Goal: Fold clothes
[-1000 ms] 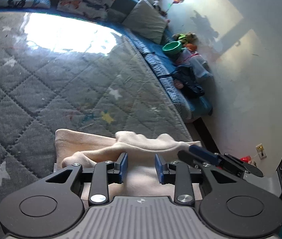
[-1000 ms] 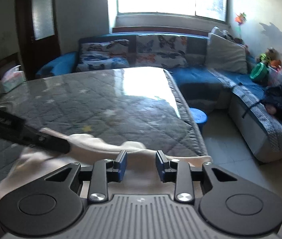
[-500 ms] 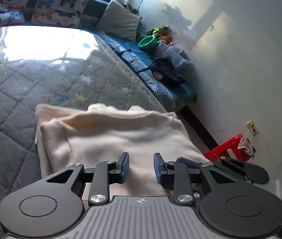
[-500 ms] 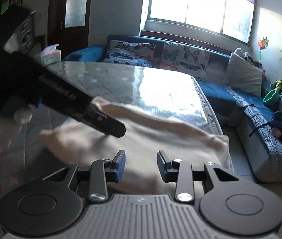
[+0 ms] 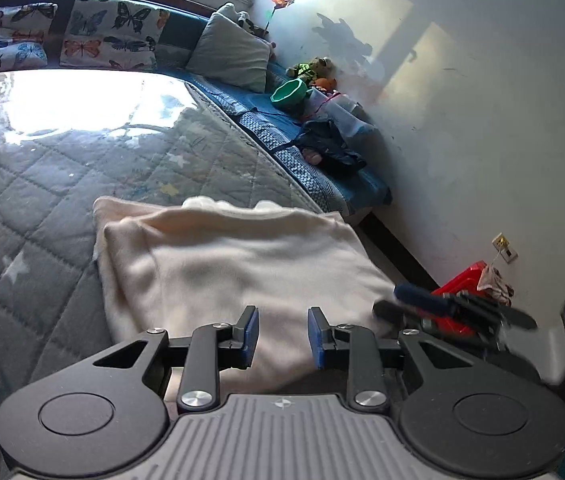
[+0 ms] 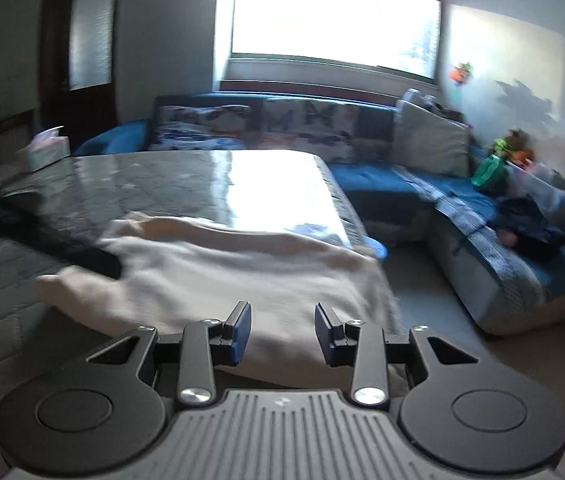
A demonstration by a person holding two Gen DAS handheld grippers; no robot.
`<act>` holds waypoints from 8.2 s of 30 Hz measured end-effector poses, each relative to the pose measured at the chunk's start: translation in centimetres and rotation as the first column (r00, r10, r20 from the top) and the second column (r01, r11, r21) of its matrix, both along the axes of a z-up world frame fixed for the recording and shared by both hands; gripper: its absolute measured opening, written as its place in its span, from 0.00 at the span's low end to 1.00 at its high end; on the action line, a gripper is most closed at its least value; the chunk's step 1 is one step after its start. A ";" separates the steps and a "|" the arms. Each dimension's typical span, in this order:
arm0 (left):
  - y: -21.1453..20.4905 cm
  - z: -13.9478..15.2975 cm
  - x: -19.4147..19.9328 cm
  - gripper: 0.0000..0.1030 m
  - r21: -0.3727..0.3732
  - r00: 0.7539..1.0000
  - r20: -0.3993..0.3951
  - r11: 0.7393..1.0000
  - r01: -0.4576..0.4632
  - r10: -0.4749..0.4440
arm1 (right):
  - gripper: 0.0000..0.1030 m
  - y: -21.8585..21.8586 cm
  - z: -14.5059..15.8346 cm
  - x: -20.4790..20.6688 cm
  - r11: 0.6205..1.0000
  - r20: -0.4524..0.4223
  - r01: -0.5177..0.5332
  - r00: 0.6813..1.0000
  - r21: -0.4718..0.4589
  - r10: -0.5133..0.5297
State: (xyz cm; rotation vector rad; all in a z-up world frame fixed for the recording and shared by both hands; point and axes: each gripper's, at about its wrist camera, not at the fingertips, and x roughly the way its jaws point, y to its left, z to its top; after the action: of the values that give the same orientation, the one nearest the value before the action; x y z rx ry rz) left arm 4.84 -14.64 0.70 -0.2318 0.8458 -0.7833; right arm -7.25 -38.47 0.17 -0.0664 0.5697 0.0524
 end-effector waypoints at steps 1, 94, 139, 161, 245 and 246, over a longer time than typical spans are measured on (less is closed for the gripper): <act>0.2 -0.1 -0.4 0.28 0.006 1.000 0.003 1.000 0.002 -0.002 | 0.34 -0.4 -0.3 -0.1 1.000 -0.009 0.014 1.000 0.009 -0.014; 2.3 -0.5 3.8 0.52 0.040 0.981 0.021 0.980 -0.193 0.192 | 0.63 -1.0 -1.2 7.2 0.997 -0.060 -0.001 0.998 0.077 0.006; 7.3 0.5 -6.8 1.00 0.137 0.968 0.152 0.966 -0.221 0.200 | 1.00 4.5 0.8 -2.7 0.994 0.051 0.004 0.999 0.109 -0.009; 9.2 0.1 -9.7 1.00 0.163 0.957 0.147 0.948 -0.274 0.251 | 1.00 6.5 0.4 -4.7 0.995 0.000 -0.031 1.000 0.096 0.031; 6.4 -0.1 -7.4 1.00 0.285 0.973 0.117 0.932 -0.224 0.198 | 1.00 8.4 0.5 -4.1 0.989 -0.062 -0.123 0.990 0.085 0.128; 6.3 -0.1 -7.3 1.00 0.286 0.973 0.115 0.931 -0.225 0.200 | 1.00 8.4 0.5 -4.0 0.989 -0.062 -0.124 0.990 0.081 0.129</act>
State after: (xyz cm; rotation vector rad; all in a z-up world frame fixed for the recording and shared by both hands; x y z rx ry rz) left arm -2.46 -8.31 0.56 -0.0209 0.8319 -0.4509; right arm -11.23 -30.11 0.71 -0.0255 0.6291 0.2011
